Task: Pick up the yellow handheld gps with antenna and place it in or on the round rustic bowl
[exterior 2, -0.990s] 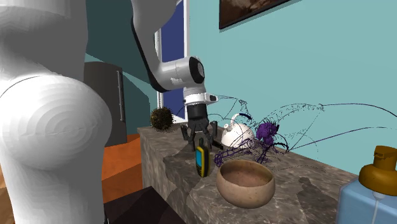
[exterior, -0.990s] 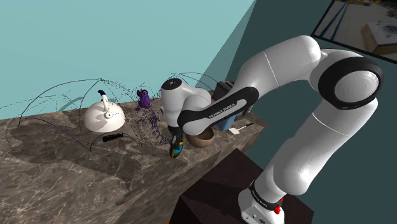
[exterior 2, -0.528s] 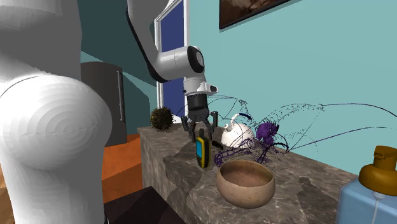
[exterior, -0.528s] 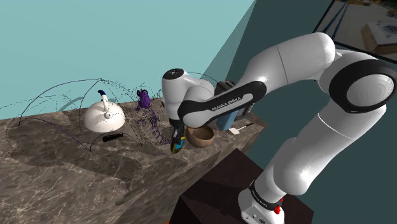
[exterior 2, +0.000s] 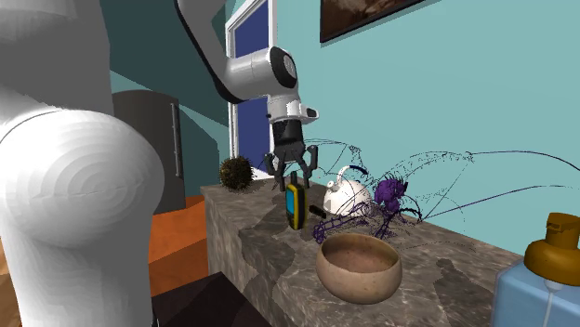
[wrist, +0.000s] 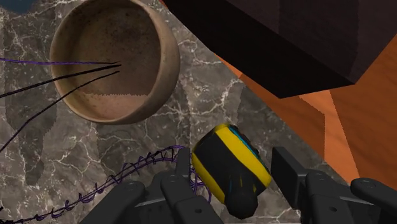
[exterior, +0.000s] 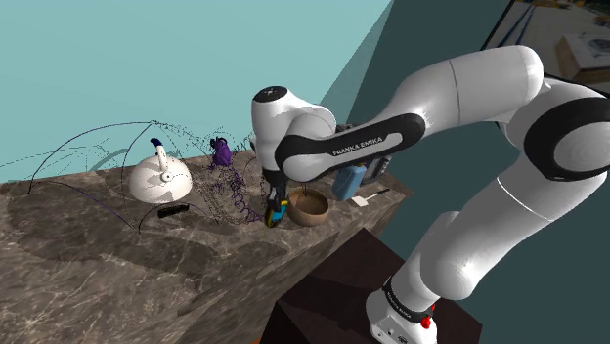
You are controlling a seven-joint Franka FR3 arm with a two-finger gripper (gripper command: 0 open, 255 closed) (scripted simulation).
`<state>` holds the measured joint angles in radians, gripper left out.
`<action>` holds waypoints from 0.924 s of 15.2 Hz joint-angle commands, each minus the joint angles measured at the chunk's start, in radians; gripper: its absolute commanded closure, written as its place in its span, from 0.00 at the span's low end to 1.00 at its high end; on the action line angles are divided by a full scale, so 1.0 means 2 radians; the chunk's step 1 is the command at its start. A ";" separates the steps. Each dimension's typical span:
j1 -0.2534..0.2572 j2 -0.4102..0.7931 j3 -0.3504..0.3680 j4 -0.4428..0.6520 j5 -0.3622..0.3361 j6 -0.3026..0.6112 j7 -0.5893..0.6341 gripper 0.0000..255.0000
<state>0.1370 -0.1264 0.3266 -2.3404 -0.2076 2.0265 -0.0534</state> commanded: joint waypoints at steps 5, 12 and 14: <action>0.000 -0.020 -0.002 0.022 0.009 -0.039 -0.015 1.00; 0.001 -0.038 -0.005 0.052 0.017 -0.084 -0.029 1.00; 0.001 -0.043 -0.005 0.061 0.019 -0.098 -0.032 1.00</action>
<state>0.1400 -0.2063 0.3169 -2.2266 -0.1712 1.8439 -0.1142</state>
